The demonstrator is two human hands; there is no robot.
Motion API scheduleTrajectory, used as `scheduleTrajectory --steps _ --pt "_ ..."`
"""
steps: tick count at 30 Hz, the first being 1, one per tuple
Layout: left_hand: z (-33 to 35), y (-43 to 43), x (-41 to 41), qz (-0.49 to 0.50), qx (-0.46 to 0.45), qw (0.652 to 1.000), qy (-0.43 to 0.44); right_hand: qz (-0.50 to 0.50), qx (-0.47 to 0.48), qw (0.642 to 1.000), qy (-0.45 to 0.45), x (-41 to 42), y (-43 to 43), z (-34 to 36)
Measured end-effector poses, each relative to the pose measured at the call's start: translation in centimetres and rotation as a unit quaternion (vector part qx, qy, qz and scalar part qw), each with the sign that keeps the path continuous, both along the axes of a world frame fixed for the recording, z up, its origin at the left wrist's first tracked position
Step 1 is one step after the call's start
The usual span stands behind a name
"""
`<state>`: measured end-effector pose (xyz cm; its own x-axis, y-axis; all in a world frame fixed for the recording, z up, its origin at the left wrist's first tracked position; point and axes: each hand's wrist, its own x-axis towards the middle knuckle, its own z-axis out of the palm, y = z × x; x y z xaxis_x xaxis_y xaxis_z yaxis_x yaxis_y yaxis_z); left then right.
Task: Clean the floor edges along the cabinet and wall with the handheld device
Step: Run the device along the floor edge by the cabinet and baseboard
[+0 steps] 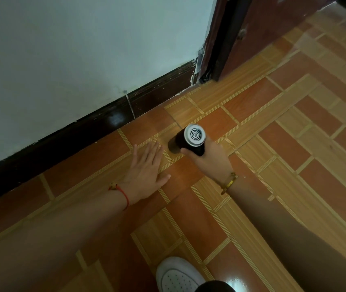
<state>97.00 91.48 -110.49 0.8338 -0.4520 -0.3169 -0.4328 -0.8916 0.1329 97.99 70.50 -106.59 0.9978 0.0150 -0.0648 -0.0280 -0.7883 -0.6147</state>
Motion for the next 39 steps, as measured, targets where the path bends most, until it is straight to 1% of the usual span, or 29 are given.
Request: scheduleTrajectory --steps 5,10,13,16,19,24,27,31,34,36,39 --pt "0.4 -1.0 -1.0 -0.011 -0.011 1.0 0.002 -0.023 -0.005 1.0 0.007 -2.0 -0.3 -0.5" --pt "1.0 -2.8 -1.5 -0.017 -0.01 1.0 -0.002 -0.082 -0.026 0.996 0.017 -2.9 -2.8 0.0" --pt "1.2 -3.9 -1.6 -0.025 -0.014 1.0 0.002 -0.116 -0.015 0.993 0.023 -3.3 -5.0 0.6" --pt "1.2 -4.7 -1.8 -0.039 -0.023 0.999 0.004 -0.122 -0.003 0.992 0.035 -3.7 -6.5 0.9" --pt "1.2 -4.7 -1.8 -0.032 -0.018 0.999 0.009 -0.1 -0.009 0.994 0.039 -4.0 -6.3 0.8" --pt "1.2 -2.4 -1.9 0.031 -0.006 0.999 0.029 -0.018 0.019 0.998 0.065 -3.6 -3.4 0.8" --pt "0.9 -0.1 -2.1 0.06 -0.003 0.998 0.031 0.003 0.016 0.999 0.047 -2.8 -1.5 0.7" --pt "0.6 3.2 -2.6 0.102 -0.011 0.995 0.02 -0.002 0.028 1.0 0.011 -1.4 1.1 0.5" --pt "0.7 5.1 -3.0 0.134 -0.005 0.991 0.018 0.052 0.028 0.998 0.024 -0.6 2.9 0.4" --pt "0.8 6.5 -3.4 0.156 0.002 0.988 0.018 0.085 0.05 0.994 0.045 -0.2 4.4 0.3" --pt "0.7 8.7 -4.2 0.186 0.005 0.982 0.018 0.101 0.048 0.993 0.038 0.5 7.0 -0.1"
